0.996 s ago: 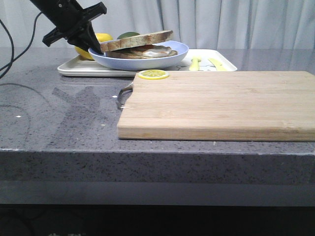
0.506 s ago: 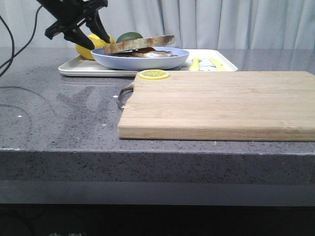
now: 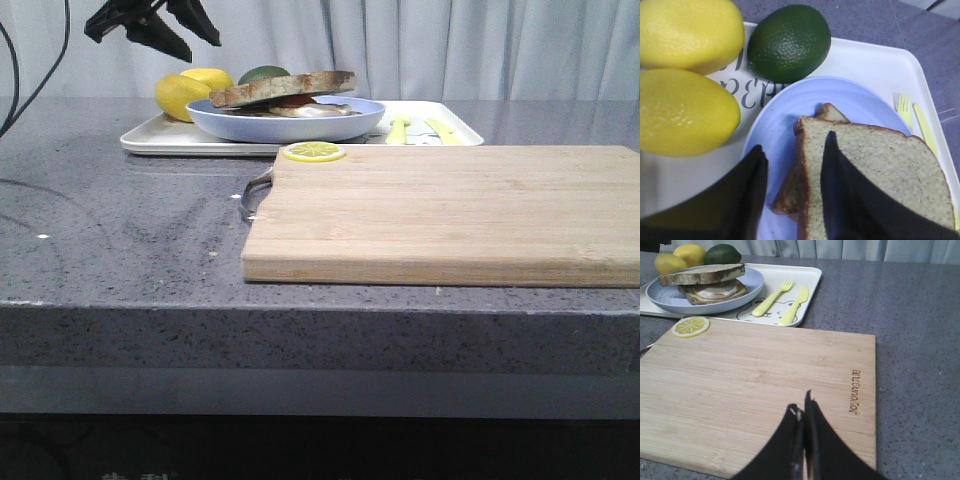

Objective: Place bread and move sandwich to tray
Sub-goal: 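Release the plate and raise the left gripper away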

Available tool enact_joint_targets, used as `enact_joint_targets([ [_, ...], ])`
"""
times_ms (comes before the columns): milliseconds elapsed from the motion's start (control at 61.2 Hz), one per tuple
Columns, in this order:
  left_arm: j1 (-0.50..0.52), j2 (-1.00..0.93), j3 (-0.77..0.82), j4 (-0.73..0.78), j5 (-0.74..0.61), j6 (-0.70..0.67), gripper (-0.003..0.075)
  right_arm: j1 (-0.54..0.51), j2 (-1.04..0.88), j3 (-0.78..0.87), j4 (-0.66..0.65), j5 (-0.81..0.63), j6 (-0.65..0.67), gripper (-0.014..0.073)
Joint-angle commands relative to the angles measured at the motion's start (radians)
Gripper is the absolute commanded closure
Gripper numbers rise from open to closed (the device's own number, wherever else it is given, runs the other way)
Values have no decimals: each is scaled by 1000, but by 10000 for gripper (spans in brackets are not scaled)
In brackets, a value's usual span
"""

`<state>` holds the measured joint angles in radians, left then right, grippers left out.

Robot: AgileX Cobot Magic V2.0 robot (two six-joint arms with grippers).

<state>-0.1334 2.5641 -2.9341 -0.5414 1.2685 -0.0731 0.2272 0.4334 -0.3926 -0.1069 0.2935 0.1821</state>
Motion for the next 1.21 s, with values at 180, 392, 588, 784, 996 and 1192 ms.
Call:
enact_joint_targets([
  [180, 2, -177, -86, -56, -11, -9, 741, -5, 2, -28, -2, -70, -4, 654],
  [392, -3, -221, -86, -67, -11, -9, 741, -5, 2, -28, -2, -68, -4, 654],
  [588, -32, -267, -14, -91, -11, -9, 741, -5, 2, -28, -2, -68, -4, 654],
  [784, -79, -427, 244, 111, -11, 7, 741, -5, 2, -28, -2, -68, -4, 654],
  [996, -107, -645, 701, 435, -11, 26, 741, -5, 2, -28, -2, -68, -4, 654],
  [1192, -48, -786, 1017, 533, -44, -9, 741, -5, 2, -28, -2, -68, -4, 654],
])
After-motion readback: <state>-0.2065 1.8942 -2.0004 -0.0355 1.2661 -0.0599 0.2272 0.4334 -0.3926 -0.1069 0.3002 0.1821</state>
